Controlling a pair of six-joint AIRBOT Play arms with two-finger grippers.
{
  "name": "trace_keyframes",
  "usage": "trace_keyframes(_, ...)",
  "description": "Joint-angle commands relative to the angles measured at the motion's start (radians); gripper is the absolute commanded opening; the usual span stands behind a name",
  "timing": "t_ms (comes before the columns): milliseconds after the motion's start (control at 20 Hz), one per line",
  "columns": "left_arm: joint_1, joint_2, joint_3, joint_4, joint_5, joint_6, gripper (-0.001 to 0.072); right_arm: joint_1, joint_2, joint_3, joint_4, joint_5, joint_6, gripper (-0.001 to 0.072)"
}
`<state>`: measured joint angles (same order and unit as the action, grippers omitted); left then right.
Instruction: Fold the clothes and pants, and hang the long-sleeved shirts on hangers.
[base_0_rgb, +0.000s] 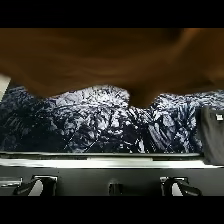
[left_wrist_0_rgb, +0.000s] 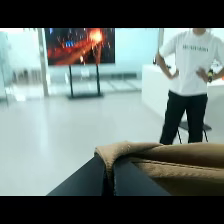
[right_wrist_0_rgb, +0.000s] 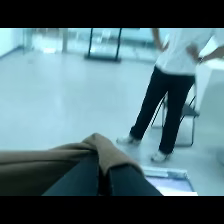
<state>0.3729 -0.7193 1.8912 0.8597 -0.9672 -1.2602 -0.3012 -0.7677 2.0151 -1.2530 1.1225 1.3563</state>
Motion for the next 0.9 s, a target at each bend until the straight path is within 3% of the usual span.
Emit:
trace_keyframes(0, 0.000, 0.087, 0.020, 0.019, 0.018, -0.029, 0.0020, 0.001, 0.096, 0.009, -0.051, -0.009, 0.060, 0.0037)
trace_keyframes(200, 0.000, 0.079, 0.019, 0.076, -0.068, -0.051, 0.0020, 0.001, 0.101, 0.011, -0.100, 0.100, 0.130, 0.0037)
trace_keyframes(400, -0.001, -0.049, -0.061, 0.128, -0.439, -0.103, 0.0020, 0.001, -0.066, 0.006, -0.098, 0.517, 0.157, 0.0036)
trace_keyframes(500, -0.037, -0.121, -0.238, 0.129, -0.491, -0.124, 0.0019, 0.002, -0.232, -0.045, -0.058, 0.735, 0.213, 0.0035)
trace_keyframes(600, -0.111, -0.201, -0.463, 0.185, -0.457, -0.125, 0.0020, 0.046, -0.364, -0.198, -0.007, 0.720, 0.220, 0.0033)
trace_keyframes(700, -0.172, -0.305, -0.655, 0.230, -0.376, -0.125, 0.0020, 0.139, -0.499, -0.365, -0.053, 0.719, 0.221, 0.0032)
trace_keyframes(850, -0.187, -0.517, -0.738, 0.229, -0.261, -0.137, 0.0020, 0.217, -0.727, -0.486, -0.064, 0.520, 0.256, 0.0033)
